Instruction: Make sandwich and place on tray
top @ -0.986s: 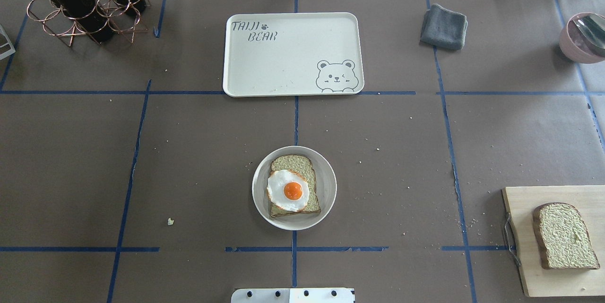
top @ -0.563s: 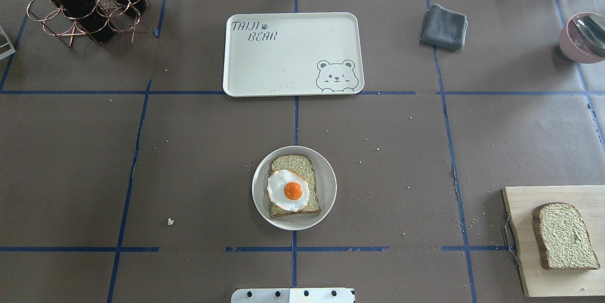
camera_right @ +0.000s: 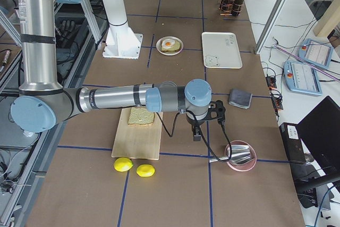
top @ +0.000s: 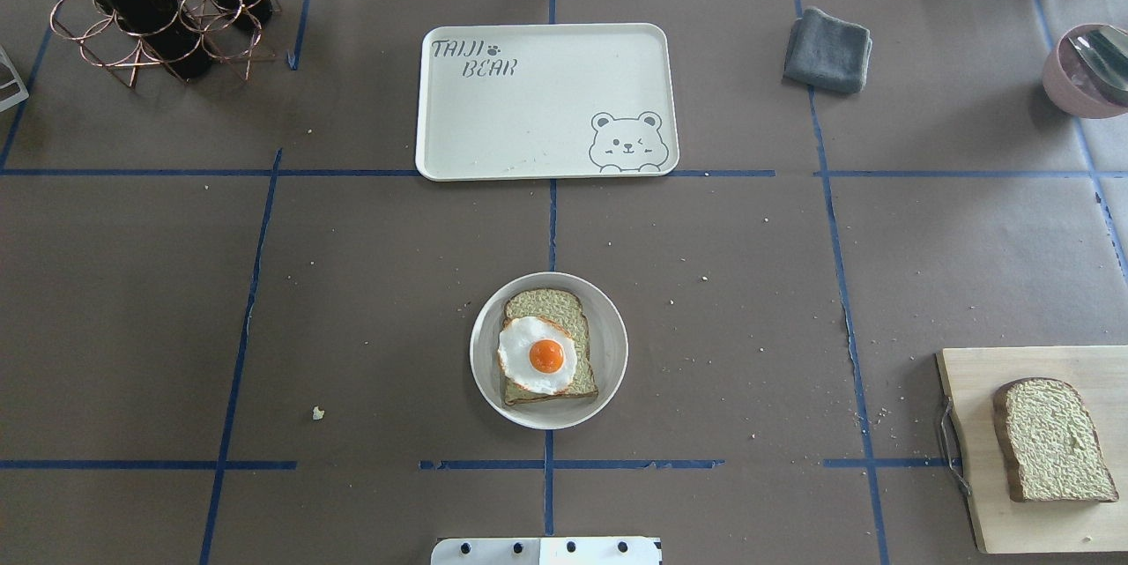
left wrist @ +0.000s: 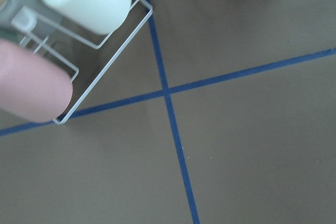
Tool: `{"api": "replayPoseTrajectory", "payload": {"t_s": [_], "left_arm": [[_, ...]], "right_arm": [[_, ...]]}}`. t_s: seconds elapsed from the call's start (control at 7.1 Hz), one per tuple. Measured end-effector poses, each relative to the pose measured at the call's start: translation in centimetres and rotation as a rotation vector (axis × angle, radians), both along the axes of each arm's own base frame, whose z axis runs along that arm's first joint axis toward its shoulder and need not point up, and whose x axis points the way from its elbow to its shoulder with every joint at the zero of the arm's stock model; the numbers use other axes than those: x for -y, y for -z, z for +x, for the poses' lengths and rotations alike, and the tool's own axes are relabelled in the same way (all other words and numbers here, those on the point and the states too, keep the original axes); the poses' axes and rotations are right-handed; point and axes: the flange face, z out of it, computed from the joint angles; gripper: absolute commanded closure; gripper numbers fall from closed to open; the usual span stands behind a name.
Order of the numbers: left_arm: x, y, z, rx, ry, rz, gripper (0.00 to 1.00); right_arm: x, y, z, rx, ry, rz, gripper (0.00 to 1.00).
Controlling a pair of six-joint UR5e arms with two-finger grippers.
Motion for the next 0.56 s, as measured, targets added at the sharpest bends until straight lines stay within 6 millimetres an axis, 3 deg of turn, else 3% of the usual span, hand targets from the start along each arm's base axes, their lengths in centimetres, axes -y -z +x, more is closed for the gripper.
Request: {"api": "replayPoseTrajectory", "payload": {"t_s": [0.28, 0.56], "left_arm": [[0.8, 2.8, 2.3, -0.023, -0.045, 0.073, 0.00], [1.6, 4.5, 7.6, -0.036, -0.128, 0.093, 0.00]], "right_arm": [[-0.4, 0.9, -1.3, 0.055, 0.025, 0.011, 0.00], [-1.0, 1.9, -3.7, 0.056, 0.016, -0.046, 0.00]]}}
